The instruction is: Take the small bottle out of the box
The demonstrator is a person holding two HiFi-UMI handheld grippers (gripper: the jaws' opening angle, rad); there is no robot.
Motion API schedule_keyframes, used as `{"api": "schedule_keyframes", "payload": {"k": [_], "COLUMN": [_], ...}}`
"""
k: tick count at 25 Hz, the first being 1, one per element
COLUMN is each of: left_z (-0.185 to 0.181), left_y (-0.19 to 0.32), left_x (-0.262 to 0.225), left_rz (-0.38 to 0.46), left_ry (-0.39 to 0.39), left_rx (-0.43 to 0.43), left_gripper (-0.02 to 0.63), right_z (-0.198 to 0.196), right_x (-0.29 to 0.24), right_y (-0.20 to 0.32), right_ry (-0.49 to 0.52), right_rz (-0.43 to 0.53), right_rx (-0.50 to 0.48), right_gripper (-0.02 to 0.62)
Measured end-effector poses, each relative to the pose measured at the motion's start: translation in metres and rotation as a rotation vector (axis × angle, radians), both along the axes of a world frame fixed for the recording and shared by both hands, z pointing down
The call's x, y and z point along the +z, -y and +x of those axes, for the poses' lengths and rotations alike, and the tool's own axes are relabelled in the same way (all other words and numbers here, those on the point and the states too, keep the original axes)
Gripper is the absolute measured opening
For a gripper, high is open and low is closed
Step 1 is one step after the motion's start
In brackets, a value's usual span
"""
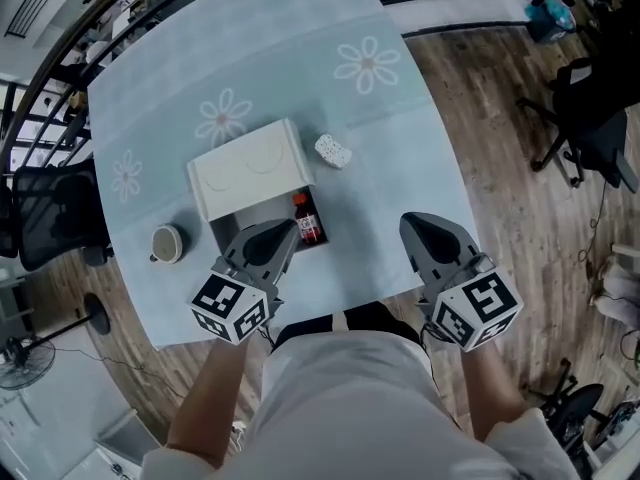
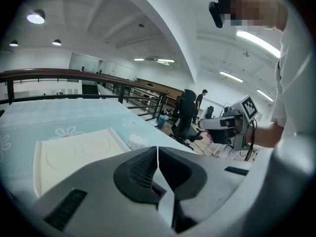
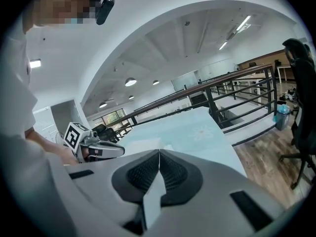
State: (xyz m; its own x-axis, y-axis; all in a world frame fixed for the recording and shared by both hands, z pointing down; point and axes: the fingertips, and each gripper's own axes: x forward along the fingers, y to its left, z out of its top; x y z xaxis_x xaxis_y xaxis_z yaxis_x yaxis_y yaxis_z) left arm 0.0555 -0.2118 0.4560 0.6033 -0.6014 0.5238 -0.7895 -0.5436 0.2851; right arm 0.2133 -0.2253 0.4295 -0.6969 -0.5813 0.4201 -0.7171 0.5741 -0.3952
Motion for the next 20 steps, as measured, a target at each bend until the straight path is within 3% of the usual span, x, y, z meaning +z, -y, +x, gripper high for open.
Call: {"api": "schedule_keyframes", "payload": {"k": [11, 20], "left_z": [-0.019, -0.025], "left_y": [0.009, 0.013], "left_x": [0.064, 0.102], "left_rz": [-0.129, -0.228], "left_ry": [0.025, -0.003], "left_rx": [0.060, 0.115], "left_gripper": [0.029, 0.031], "right_z": [-0.008, -0.032], "right_x": [0.024, 0.044], "right_y": [0.001, -0.007], "right_ry": [-0.041, -0.069], "right_rz": [-0.052, -0.111], "right_rx": [0.055, 0.068], "right_gripper": [0.021, 0.021]}}
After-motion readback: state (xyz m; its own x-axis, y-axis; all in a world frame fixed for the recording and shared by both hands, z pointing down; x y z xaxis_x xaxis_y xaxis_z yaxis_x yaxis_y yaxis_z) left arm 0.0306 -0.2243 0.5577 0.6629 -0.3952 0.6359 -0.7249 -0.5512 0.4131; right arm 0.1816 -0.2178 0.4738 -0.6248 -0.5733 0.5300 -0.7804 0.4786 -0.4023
